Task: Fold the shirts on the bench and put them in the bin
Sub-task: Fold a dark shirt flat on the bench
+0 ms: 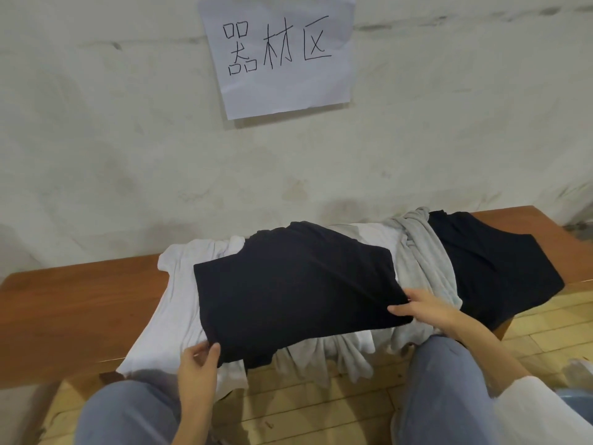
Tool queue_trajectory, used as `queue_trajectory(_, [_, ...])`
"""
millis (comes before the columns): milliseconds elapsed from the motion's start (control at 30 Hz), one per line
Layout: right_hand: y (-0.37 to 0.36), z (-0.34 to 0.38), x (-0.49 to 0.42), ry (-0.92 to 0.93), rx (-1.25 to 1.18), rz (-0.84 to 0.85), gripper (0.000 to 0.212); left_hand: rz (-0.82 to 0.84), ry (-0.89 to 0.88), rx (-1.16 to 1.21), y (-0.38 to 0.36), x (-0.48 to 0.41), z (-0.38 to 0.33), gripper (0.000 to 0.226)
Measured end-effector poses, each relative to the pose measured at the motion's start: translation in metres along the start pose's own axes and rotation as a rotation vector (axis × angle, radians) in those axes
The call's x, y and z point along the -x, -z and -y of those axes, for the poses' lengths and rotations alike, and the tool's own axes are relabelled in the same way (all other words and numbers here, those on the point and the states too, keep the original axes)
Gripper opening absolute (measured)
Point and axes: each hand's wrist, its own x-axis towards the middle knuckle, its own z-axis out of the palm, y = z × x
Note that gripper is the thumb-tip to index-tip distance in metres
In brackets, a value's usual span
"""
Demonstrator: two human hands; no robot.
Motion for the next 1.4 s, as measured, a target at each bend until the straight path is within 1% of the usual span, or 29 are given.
queue_trajectory(33, [0.0, -0.001, -0.003, 0.0, 0.121, -0.047, 0.026, 0.017, 0.024, -0.009, 0.0, 0.002, 0.003, 0.039])
queue_trajectory(100, [-0.001, -0.001, -0.005, 0.025, 0.218, -0.145, 0.026, 0.087, 0.09, 0.025, 0.001, 0.005, 0.007, 0.045])
queue_trajectory(167, [-0.001, 0.002, -0.003, 0.067, 0.251, -0.245, 0.021, 0.165, 0.169, 0.141, 0.001, 0.005, 0.01, 0.042])
queue_trajectory(200, [-0.001, 0.004, -0.001, 0.099, 0.252, -0.302, 0.019, 0.177, 0.181, 0.184, 0.004, 0.005, 0.009, 0.037])
queue_trajectory(233, [0.0, 0.004, 0.001, 0.13, 0.209, -0.341, 0.018, 0.143, 0.173, 0.217, 0.009, 0.003, 0.007, 0.033])
queue_trajectory(267, [0.002, 0.005, 0.004, 0.147, 0.128, -0.36, 0.018, 0.086, 0.153, 0.246, 0.015, -0.001, 0.004, 0.03])
queue_trajectory(333, [0.008, 0.006, 0.01, 0.125, -0.177, -0.329, 0.023, -0.039, 0.109, 0.292, 0.031, -0.009, -0.004, 0.025])
queue_trajectory(400, [0.013, 0.002, 0.016, 0.026, -0.578, -0.171, 0.034, -0.148, 0.058, 0.279, 0.044, -0.016, -0.008, 0.021])
queue_trajectory(433, [0.014, -0.004, 0.017, -0.038, -0.742, -0.07, 0.042, -0.192, 0.041, 0.255, 0.048, -0.022, -0.005, 0.021])
queue_trajectory(467, [0.014, -0.008, 0.019, -0.091, -0.836, 0.011, 0.054, -0.222, 0.041, 0.237, 0.051, -0.024, -0.003, 0.023])
queue_trajectory(500, [0.013, -0.014, 0.021, -0.12, -0.832, 0.068, 0.069, -0.24, 0.042, 0.207, 0.052, -0.03, 0.003, 0.026])
queue_trajectory(533, [0.01, -0.016, 0.024, -0.128, -0.789, 0.104, 0.078, -0.252, 0.055, 0.165, 0.051, -0.031, 0.007, 0.028])
queue_trajectory(567, [0.008, -0.021, 0.022, -0.139, -0.723, 0.083, 0.076, -0.253, 0.067, 0.12, 0.051, -0.032, 0.012, 0.029])
queue_trajectory(633, [0.003, -0.028, 0.02, -0.174, -0.54, -0.09, 0.062, -0.23, 0.115, 0.046, 0.051, -0.036, 0.021, 0.028])
queue_trajectory(700, [0.008, -0.037, 0.014, -0.092, -0.212, -0.288, 0.046, -0.233, 0.119, 0.022, 0.052, -0.045, 0.029, 0.026])
queue_trajectory(733, [0.011, -0.04, 0.013, -0.032, -0.042, -0.35, 0.038, -0.235, 0.118, 0.016, 0.053, -0.05, 0.034, 0.025])
queue_trajectory(767, [0.014, -0.042, 0.013, 0.009, 0.071, -0.37, 0.038, -0.247, 0.101, -0.005, 0.054, -0.055, 0.038, 0.023])
queue_trajectory(833, [0.017, -0.04, 0.013, 0.011, 0.186, -0.319, 0.033, -0.199, 0.077, -0.121, 0.053, -0.062, 0.042, 0.023])
queue_trajectory(900, [0.017, -0.034, 0.011, -0.055, 0.306, -0.214, 0.031, -0.084, 0.103, -0.24, 0.049, -0.062, 0.039, 0.024])
queue_trajectory(933, [0.018, -0.033, 0.009, -0.098, 0.336, -0.188, 0.032, -0.016, 0.133, -0.284, 0.047, -0.06, 0.039, 0.025])
queue_trajectory(1000, [0.023, -0.033, 0.004, -0.169, 0.289, -0.203, 0.028, 0.066, 0.156, -0.362, 0.045, -0.055, 0.041, 0.026])
queue_trajectory(1067, [0.028, -0.03, -0.002, -0.196, 0.249, -0.247, 0.02, 0.097, 0.119, -0.398, 0.046, -0.05, 0.044, 0.017])
queue_trajectory(1167, [0.03, -0.013, -0.019, -0.046, 0.156, -0.392, 0.008, -0.001, -0.108, -0.466, 0.047, -0.05, 0.024, 0.021])
queue_trajectory(1233, [0.026, 0.004, -0.039, 0.043, 0.131, -0.473, 0.012, -0.061, -0.198, -0.482, 0.04, -0.061, -0.004, 0.021])
queue_trajectory(1267, [0.023, 0.011, -0.054, 0.047, 0.124, -0.496, 0.02, -0.063, -0.24, -0.459, 0.036, -0.069, -0.017, 0.023])
queue_trajectory(1333, [0.016, 0.027, -0.076, 0.009, 0.099, -0.539, 0.04, -0.025, -0.312, -0.391, 0.023, -0.082, -0.04, 0.029])
queue_trajectory(1367, [0.013, 0.033, -0.086, -0.014, 0.095, -0.557, 0.046, 0.001, -0.327, -0.369, 0.017, -0.088, -0.051, 0.034])
queue_trajectory(1400, [0.011, 0.034, -0.093, -0.039, 0.1, -0.569, 0.047, 0.018, -0.317, -0.342, 0.01, -0.093, -0.061, 0.038])
